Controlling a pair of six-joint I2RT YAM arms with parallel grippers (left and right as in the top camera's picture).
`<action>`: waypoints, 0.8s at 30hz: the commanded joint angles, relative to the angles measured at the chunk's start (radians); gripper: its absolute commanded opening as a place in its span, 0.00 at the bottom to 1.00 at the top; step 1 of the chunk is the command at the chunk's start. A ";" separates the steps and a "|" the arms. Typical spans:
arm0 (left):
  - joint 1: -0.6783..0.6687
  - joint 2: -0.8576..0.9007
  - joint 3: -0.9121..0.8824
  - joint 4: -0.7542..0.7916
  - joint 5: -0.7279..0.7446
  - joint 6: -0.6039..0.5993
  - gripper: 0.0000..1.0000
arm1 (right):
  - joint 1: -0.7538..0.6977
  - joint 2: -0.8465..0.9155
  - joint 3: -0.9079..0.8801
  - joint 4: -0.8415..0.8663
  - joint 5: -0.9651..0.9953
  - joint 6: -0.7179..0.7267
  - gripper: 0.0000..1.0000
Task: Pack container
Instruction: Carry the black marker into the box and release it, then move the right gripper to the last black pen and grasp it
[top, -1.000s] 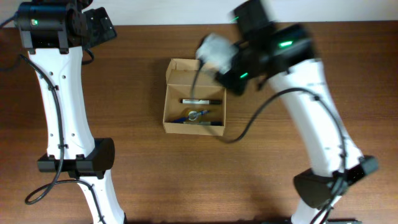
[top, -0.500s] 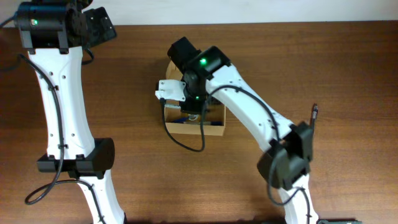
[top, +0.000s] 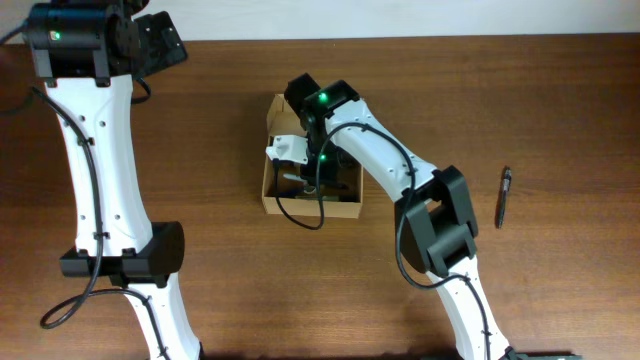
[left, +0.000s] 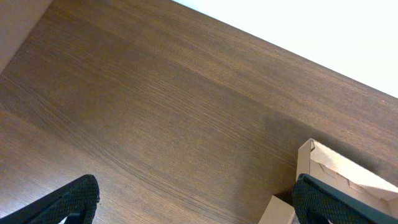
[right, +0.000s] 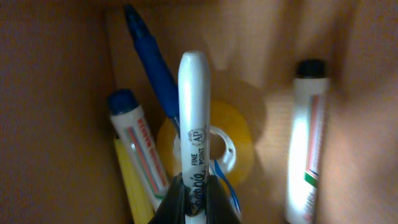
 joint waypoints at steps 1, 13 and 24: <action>0.005 0.005 -0.004 0.000 0.001 0.005 1.00 | 0.001 0.033 -0.005 0.004 -0.028 0.056 0.07; 0.005 0.005 -0.004 0.000 0.001 0.005 1.00 | 0.000 -0.192 0.119 -0.028 0.205 0.368 0.44; 0.005 0.005 -0.004 0.000 0.001 0.005 1.00 | -0.230 -0.619 0.122 0.000 0.355 0.682 0.57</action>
